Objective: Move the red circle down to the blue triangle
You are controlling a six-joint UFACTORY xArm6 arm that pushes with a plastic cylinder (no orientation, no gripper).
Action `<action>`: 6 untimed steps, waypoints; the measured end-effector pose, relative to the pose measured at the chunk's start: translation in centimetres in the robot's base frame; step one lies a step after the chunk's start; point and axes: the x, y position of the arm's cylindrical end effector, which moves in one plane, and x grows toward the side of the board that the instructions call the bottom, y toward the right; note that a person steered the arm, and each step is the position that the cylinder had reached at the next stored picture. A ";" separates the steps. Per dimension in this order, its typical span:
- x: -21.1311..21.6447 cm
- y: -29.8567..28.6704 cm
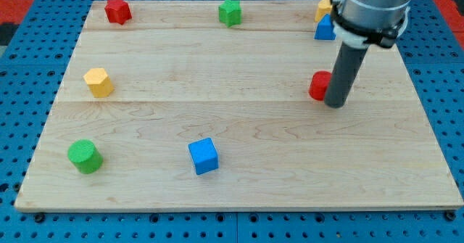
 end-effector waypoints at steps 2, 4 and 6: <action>-1.7 1.6; -1.5 -5.7; -7.6 -0.8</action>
